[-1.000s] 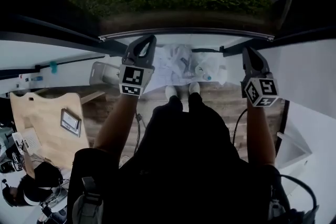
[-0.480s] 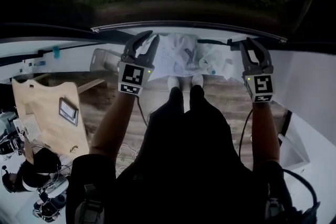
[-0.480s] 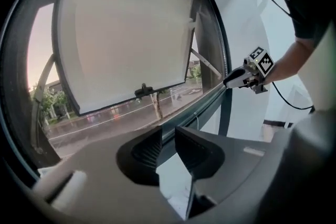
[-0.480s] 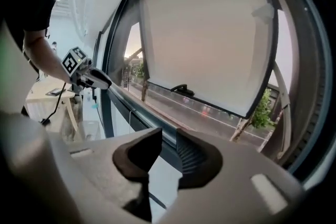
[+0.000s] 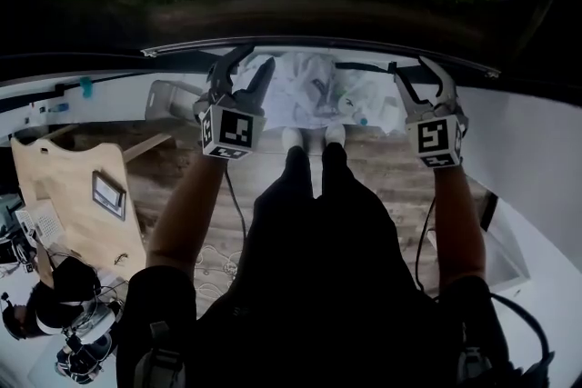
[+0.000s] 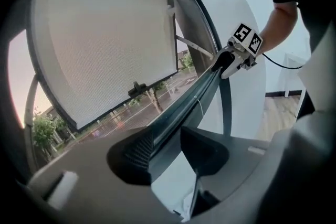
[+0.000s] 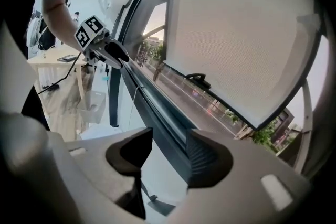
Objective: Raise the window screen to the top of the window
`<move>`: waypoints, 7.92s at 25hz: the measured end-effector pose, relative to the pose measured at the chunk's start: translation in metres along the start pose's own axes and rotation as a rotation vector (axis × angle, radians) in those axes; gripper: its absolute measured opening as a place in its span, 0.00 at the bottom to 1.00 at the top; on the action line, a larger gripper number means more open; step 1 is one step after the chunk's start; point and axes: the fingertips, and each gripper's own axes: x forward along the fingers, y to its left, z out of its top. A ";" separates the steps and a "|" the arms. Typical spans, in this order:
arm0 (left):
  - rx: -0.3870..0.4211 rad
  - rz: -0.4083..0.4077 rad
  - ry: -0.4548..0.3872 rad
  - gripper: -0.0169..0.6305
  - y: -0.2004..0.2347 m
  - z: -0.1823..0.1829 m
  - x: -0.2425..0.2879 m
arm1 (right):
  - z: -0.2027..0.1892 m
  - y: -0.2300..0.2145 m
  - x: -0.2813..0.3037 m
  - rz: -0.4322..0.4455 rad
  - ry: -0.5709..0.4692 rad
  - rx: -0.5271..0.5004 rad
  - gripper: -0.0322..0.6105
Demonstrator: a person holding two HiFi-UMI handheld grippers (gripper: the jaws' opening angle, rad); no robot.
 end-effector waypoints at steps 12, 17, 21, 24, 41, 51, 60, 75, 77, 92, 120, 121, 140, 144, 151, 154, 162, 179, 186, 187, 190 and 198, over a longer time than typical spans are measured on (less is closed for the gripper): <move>0.077 0.032 0.034 0.26 -0.002 -0.022 0.012 | -0.006 -0.001 0.005 -0.036 0.009 -0.167 0.35; 0.171 0.024 0.045 0.24 -0.001 -0.022 0.014 | -0.012 0.003 0.008 -0.026 0.034 -0.234 0.35; 0.261 0.012 0.056 0.24 -0.005 -0.025 0.014 | -0.015 0.003 0.013 -0.021 0.086 -0.298 0.35; 0.325 0.012 0.065 0.22 -0.007 -0.023 0.015 | -0.021 0.003 0.017 -0.040 0.104 -0.359 0.35; 0.441 0.100 0.166 0.13 -0.001 -0.029 0.022 | -0.029 0.005 0.026 -0.099 0.207 -0.433 0.31; 0.444 0.090 0.182 0.13 -0.005 -0.029 0.021 | -0.034 0.011 0.020 -0.062 0.231 -0.411 0.31; 0.431 0.101 0.177 0.11 0.000 -0.018 0.011 | -0.020 0.005 0.007 -0.090 0.203 -0.357 0.30; 0.448 0.145 0.154 0.10 0.024 0.023 -0.013 | 0.027 -0.029 -0.024 -0.193 0.129 -0.377 0.14; 0.444 0.145 0.154 0.10 0.024 0.026 -0.016 | 0.029 -0.030 -0.026 -0.196 0.132 -0.398 0.14; 0.436 0.210 0.135 0.11 0.045 0.068 -0.043 | 0.064 -0.051 -0.061 -0.216 0.083 -0.401 0.13; 0.454 0.244 0.134 0.11 0.076 0.124 -0.073 | 0.112 -0.084 -0.099 -0.278 0.016 -0.380 0.13; 0.454 0.245 0.134 0.11 0.077 0.127 -0.075 | 0.115 -0.086 -0.100 -0.278 0.016 -0.381 0.13; 0.505 0.289 0.075 0.11 0.100 0.171 -0.102 | 0.154 -0.110 -0.133 -0.338 -0.009 -0.415 0.13; 0.512 0.300 0.062 0.11 0.106 0.184 -0.108 | 0.165 -0.118 -0.141 -0.325 -0.005 -0.402 0.13; 0.533 0.285 0.060 0.10 0.108 0.190 -0.115 | 0.171 -0.120 -0.147 -0.302 0.011 -0.394 0.13; 0.546 0.281 0.070 0.10 0.108 0.192 -0.116 | 0.172 -0.120 -0.149 -0.288 0.015 -0.394 0.13; 0.529 0.278 0.059 0.10 0.115 0.206 -0.122 | 0.183 -0.128 -0.158 -0.310 0.018 -0.412 0.13; 0.553 0.333 0.019 0.10 0.142 0.251 -0.144 | 0.223 -0.156 -0.186 -0.394 -0.022 -0.458 0.13; 0.607 0.373 0.015 0.10 0.148 0.265 -0.155 | 0.237 -0.163 -0.197 -0.411 -0.039 -0.466 0.13; 0.606 0.376 0.010 0.10 0.149 0.268 -0.156 | 0.239 -0.165 -0.199 -0.415 -0.042 -0.467 0.13; 0.608 0.388 -0.001 0.10 0.154 0.278 -0.161 | 0.247 -0.171 -0.207 -0.427 -0.053 -0.470 0.13; 0.627 0.423 -0.024 0.10 0.168 0.300 -0.170 | 0.268 -0.185 -0.219 -0.444 -0.079 -0.481 0.13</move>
